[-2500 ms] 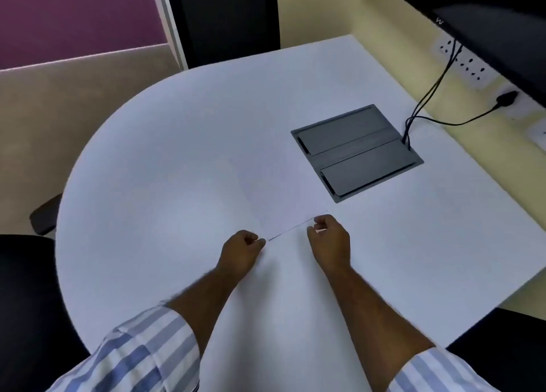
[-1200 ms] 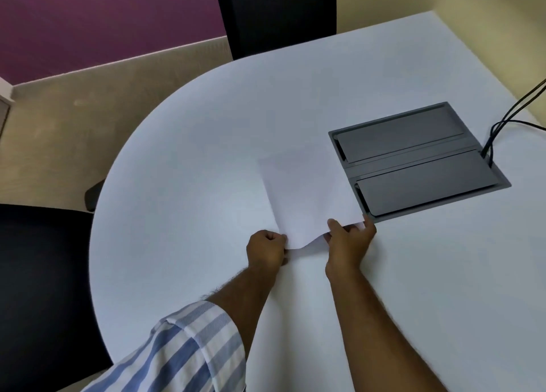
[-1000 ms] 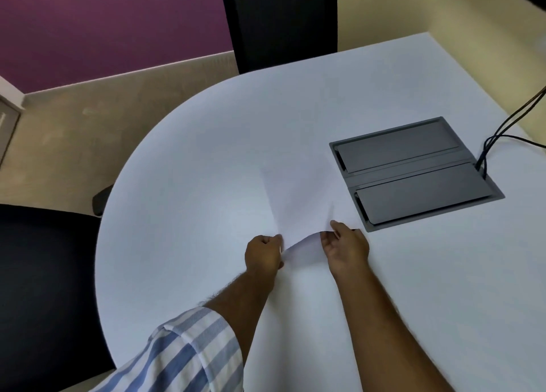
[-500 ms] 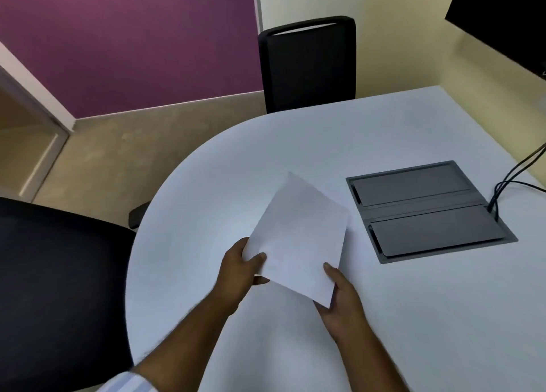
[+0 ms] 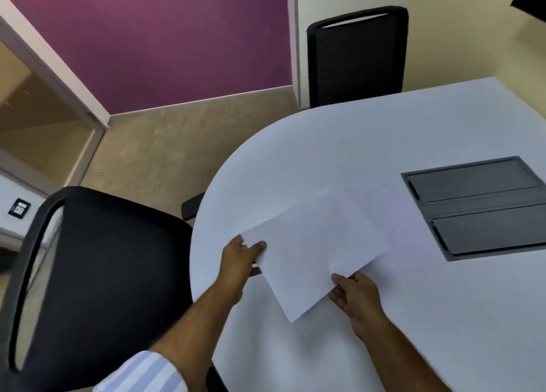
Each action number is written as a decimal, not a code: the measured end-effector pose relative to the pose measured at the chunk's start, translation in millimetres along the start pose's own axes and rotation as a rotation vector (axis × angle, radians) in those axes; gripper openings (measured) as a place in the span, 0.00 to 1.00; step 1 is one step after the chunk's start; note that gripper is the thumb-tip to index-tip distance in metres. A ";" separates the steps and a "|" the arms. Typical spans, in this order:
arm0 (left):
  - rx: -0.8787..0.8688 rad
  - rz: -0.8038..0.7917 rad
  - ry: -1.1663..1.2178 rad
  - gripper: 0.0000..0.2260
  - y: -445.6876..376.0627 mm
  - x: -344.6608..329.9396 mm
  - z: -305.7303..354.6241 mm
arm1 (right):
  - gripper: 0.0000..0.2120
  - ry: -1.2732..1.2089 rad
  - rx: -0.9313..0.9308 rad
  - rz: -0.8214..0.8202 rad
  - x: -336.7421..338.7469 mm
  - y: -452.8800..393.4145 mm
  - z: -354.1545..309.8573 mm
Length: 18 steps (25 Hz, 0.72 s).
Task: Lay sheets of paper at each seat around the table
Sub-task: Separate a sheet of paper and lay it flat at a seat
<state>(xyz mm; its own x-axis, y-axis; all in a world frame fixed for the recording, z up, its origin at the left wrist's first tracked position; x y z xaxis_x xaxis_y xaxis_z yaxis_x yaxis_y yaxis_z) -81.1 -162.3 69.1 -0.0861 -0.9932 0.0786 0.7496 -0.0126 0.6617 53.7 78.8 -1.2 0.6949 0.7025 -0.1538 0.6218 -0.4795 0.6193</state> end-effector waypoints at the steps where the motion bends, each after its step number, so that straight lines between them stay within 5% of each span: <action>1: 0.065 0.001 0.040 0.12 -4.4 7.4 -8.2 | 0.11 -0.017 -0.020 0.027 -14.1 4.7 14.6; 4: 0.197 -0.038 0.029 0.20 -16.8 25.4 -40.9 | 0.05 -0.048 -0.107 0.094 -51.3 11.3 50.7; 9: 0.097 0.069 -0.227 0.41 -51.4 52.7 -66.1 | 0.05 -0.030 -0.171 0.127 -95.2 4.5 79.0; 15: 0.064 0.053 -0.349 0.44 -89.6 68.0 -75.6 | 0.04 -0.062 -0.264 0.132 -117.0 -12.0 89.9; 18: 0.010 0.029 -0.624 0.40 -92.6 78.6 -86.1 | 0.09 0.440 -0.120 0.105 -102.2 -11.1 89.2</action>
<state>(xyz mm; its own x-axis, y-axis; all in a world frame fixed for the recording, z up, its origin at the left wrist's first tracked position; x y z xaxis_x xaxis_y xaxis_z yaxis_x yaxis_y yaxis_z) -100.8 -249.1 -50.2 -0.4349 -0.7385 0.5153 0.7515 0.0175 0.6595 8.0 -34.6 -61.1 0.5162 0.8224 0.2393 0.4923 -0.5135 0.7028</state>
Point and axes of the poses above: each hand's wrist, its own y-axis away from the middle knuckle, its own x-axis out of the back of the hand, z = x × y, the point moved 3 cm from there along -y, towards the middle knuckle, and after that the axes turned 11 degrees about x, right-handed, at the moved point
